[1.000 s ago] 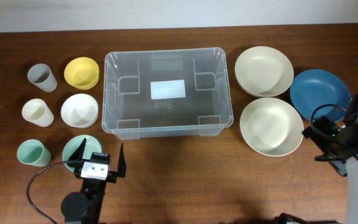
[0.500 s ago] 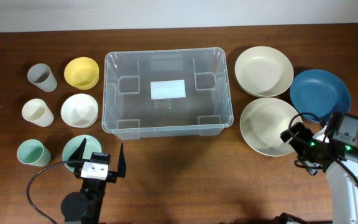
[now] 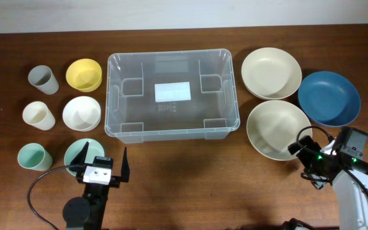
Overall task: Pack container
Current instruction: 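Move the right gripper to the front edge of the cream bowl, then grasp the cream bowl rim with the right gripper and lift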
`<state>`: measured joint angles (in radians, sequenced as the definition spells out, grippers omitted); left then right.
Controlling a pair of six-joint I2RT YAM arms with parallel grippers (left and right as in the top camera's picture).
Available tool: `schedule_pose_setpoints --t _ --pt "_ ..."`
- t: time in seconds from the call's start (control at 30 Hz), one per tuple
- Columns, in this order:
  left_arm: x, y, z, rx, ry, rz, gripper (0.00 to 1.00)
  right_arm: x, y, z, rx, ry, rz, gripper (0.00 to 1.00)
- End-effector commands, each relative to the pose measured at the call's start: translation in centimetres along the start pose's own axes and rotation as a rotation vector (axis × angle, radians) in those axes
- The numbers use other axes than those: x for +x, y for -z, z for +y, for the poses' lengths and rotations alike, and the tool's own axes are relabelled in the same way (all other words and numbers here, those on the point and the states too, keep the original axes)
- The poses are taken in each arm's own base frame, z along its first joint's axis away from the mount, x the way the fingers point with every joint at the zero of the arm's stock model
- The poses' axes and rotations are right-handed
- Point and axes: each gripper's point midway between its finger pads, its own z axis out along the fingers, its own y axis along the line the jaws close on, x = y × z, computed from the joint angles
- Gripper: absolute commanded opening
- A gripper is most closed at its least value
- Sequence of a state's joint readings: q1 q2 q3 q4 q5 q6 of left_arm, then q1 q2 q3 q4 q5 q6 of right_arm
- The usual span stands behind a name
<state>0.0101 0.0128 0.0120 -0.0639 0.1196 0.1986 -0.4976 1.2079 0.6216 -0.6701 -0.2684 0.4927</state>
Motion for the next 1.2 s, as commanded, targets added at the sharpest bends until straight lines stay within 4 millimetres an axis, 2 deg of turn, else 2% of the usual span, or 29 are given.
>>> schedule_pose_setpoints --t 0.0,0.2,0.43,0.57,0.67,0.73,1.0,1.17 --pt "0.2 0.0 0.1 -0.006 -0.009 0.003 1.00 0.2 -0.8 -0.3 0.001 0.002 0.019 0.99" --pt "0.2 0.0 0.1 -0.006 -0.009 0.003 1.00 0.0 -2.6 -0.8 0.019 -0.009 0.055 1.00" --pt "0.2 0.0 0.1 -0.006 -0.009 0.003 1.00 0.4 -4.8 -1.5 0.037 -0.026 0.111 0.93" --pt "0.2 0.0 0.1 -0.006 -0.009 0.003 1.00 0.1 -4.9 -1.4 0.034 -0.025 0.105 0.91" --pt "0.2 0.0 0.1 -0.006 -0.009 0.003 1.00 -0.2 -5.0 -1.3 0.027 -0.021 0.093 0.78" --pt "0.2 0.0 0.1 -0.006 -0.009 0.003 1.00 -0.3 -5.0 -1.1 0.019 -0.018 0.087 0.73" --pt "0.2 0.0 0.1 -0.006 -0.008 0.003 1.00 -0.8 -5.0 -0.7 -0.001 -0.011 0.069 0.55" --pt "0.2 0.0 0.1 -0.006 -0.009 0.003 1.00 -1.1 -5.1 -0.5 -0.008 -0.007 0.056 0.51"
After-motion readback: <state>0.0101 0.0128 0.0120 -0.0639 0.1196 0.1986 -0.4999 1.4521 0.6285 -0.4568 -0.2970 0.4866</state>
